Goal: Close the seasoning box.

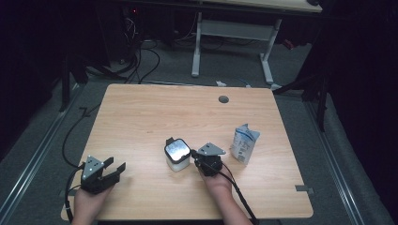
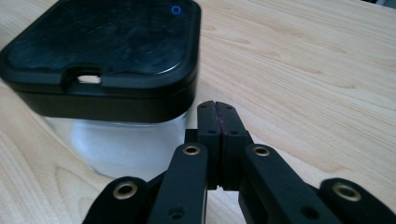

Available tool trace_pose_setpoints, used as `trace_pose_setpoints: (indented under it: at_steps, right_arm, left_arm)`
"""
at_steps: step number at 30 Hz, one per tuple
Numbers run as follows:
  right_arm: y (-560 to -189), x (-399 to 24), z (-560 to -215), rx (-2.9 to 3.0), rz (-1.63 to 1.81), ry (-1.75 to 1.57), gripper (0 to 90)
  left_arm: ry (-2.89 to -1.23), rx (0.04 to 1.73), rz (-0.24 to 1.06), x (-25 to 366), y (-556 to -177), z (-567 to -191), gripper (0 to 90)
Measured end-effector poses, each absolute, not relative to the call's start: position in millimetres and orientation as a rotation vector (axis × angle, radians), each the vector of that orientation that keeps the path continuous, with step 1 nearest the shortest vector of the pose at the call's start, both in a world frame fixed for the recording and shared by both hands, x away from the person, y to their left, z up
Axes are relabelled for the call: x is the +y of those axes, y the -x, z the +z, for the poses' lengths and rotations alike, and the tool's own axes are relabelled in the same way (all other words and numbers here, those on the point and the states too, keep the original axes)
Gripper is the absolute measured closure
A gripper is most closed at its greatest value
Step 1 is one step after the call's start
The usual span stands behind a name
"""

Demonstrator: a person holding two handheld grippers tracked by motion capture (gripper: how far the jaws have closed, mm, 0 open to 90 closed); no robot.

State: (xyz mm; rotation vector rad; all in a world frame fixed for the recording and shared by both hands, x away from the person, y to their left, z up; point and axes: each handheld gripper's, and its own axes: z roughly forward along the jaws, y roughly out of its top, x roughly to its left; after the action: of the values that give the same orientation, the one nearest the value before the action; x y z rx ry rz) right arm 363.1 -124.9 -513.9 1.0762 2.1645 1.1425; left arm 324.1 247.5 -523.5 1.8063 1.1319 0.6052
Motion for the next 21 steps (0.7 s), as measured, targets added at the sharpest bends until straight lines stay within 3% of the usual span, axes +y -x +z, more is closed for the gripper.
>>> trace_pose_setpoints:
  at_steps: [21]
  right_arm:
    - [-333.5, -120.2, -513.5, 2.170, 1.197, -1.025, 89.6]
  left_arm:
    - [-1.799, 1.130, 0.597, 247.7, -324.0, -523.2, 43.7]
